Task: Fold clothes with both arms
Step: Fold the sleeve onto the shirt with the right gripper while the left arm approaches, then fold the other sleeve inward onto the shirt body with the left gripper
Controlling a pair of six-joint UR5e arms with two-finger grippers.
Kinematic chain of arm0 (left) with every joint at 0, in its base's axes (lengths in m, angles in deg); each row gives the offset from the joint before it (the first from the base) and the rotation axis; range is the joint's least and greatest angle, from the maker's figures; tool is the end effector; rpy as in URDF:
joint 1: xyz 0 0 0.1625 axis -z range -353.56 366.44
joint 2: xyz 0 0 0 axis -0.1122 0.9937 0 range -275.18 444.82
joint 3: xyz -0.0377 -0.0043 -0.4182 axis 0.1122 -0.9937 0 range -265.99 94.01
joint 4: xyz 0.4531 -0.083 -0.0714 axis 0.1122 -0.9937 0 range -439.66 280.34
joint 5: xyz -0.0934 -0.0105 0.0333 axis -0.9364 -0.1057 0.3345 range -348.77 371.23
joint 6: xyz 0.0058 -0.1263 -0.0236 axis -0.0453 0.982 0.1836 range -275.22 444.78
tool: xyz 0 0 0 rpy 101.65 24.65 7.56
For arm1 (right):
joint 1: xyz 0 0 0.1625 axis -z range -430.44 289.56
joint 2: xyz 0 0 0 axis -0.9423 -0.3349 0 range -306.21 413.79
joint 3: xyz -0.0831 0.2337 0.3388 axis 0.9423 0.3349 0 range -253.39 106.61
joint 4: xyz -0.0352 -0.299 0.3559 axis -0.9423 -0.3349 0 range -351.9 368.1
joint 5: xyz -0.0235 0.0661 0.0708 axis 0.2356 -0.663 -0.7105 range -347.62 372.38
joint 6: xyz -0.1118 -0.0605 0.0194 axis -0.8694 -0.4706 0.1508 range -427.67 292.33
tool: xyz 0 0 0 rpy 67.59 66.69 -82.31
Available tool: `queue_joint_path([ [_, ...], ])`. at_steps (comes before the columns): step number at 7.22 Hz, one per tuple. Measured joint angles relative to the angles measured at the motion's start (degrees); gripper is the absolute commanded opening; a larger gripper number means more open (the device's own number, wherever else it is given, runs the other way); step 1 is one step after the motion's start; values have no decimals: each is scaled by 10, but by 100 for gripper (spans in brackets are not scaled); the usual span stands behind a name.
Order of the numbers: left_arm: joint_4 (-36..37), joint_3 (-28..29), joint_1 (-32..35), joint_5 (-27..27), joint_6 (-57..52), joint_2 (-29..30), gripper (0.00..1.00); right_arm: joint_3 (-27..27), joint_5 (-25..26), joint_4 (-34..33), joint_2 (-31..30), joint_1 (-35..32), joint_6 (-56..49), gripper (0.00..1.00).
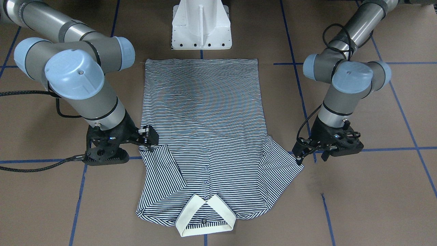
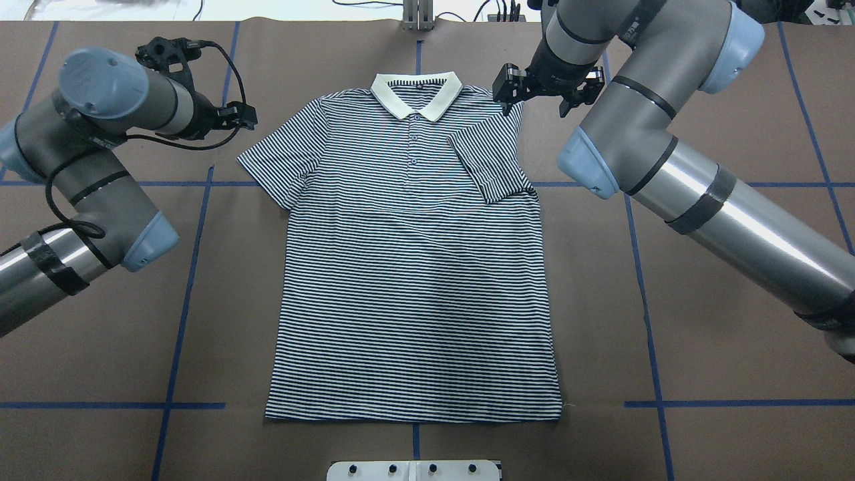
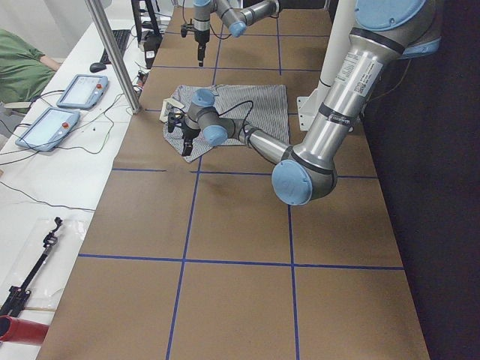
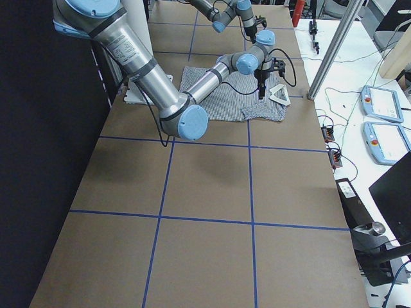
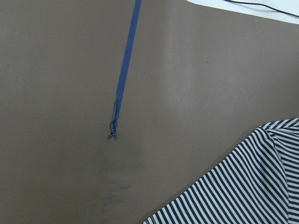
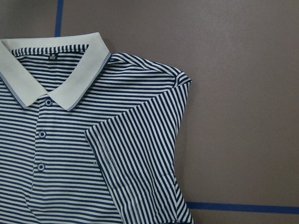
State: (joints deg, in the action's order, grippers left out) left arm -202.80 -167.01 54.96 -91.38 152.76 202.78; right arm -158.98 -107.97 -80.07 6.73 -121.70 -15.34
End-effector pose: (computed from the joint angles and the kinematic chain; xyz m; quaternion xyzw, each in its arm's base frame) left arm 0.4376 -0.6538 0.3864 0.1716 0.4136 -0.1575 0.8802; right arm -0.4368 -0.6538 0.2116 0.0579 -0.4097 0.0175 0.9102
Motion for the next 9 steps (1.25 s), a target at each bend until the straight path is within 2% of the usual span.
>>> queue_joint_path([
  [2,-21,36,-24,27,11,7,100,-3,-4,3,-6,-2,-1,100],
  [5,-26,70,-43,36,14,23,97,-3,-3,5,-8,-1,1,100],
  [6,-27,81,-44,37,14,30,90,-3,-3,5,-8,-1,2,100],
  [7,-28,87,-44,39,13,33,74,-3,-3,5,-8,-1,3,100],
  [9,-28,89,-44,40,11,35,34,-3,-2,5,-7,0,5,100],
])
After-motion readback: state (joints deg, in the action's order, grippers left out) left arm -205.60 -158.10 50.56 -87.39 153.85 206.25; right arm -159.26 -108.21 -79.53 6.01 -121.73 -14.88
